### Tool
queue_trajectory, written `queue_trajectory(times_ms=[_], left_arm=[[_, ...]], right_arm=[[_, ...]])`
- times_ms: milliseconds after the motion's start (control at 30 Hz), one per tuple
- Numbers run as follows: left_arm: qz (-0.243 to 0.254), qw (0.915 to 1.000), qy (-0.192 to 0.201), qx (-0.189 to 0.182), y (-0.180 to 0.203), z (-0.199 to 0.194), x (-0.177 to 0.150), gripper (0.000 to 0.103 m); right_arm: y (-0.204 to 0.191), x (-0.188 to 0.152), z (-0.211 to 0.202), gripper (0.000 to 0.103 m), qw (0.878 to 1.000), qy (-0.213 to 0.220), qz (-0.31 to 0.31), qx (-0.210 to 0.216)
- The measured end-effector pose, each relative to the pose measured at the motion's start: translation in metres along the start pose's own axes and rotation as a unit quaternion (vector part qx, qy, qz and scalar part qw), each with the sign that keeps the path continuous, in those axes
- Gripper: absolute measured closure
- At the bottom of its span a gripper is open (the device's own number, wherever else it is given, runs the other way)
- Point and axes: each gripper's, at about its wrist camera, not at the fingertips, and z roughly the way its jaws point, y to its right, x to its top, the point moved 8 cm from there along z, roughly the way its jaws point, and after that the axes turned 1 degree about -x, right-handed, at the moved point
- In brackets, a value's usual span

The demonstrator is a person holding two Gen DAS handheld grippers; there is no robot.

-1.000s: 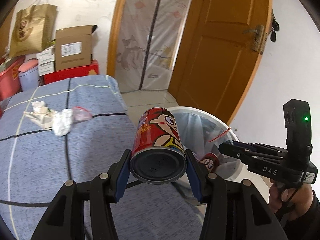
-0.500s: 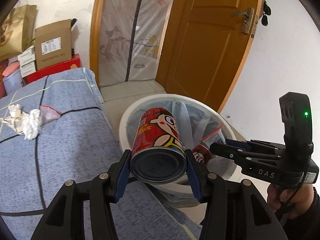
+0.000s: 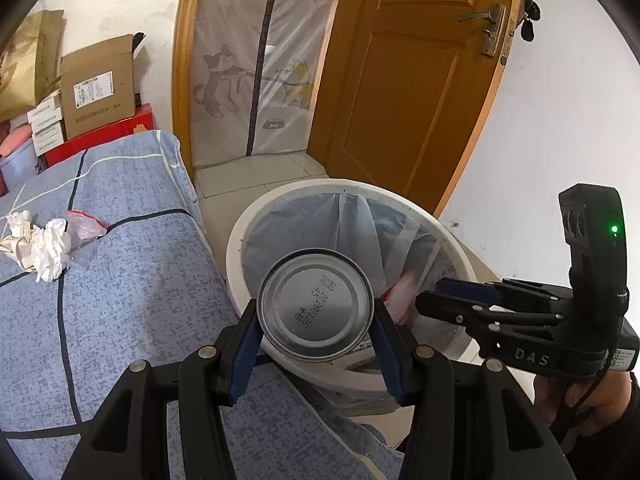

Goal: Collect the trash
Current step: 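Open both grippers to drop the can and cup into the bin, then move both tools back over the table toward the white paper bag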

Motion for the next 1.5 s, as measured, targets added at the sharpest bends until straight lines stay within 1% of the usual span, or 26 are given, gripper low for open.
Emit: queue_trajectory(times_ms=[233,367,733,1133,1500], left_arm=[[-0.004,0.9998,0.018,0.002,-0.003,-0.009,0.007,0.050],[-0.011,0.9997,0.022,0.005,-0.007,-0.013,0.008,0.050],[-0.037,0.9986,0.037,0.006,-0.022,-0.040,0.000,0.050],[-0.056,0.9950,0.067,0.048,-0.049,-0.088,-0.007,0.050],[-0.069,0.9910,0.080,0.081,-0.070,-0.117,-0.018,0.050]], right_arm=[[-0.001,0.003,-0.006,0.056,1.000,0.008,-0.002,0.002],[-0.003,0.005,-0.011,0.056,1.000,0.015,-0.001,0.004],[-0.024,0.011,-0.033,0.056,0.999,0.041,-0.016,0.017],[-0.066,0.016,-0.052,0.056,0.996,0.061,-0.054,0.042],[-0.104,0.016,-0.052,0.056,0.992,0.063,-0.081,0.069]])
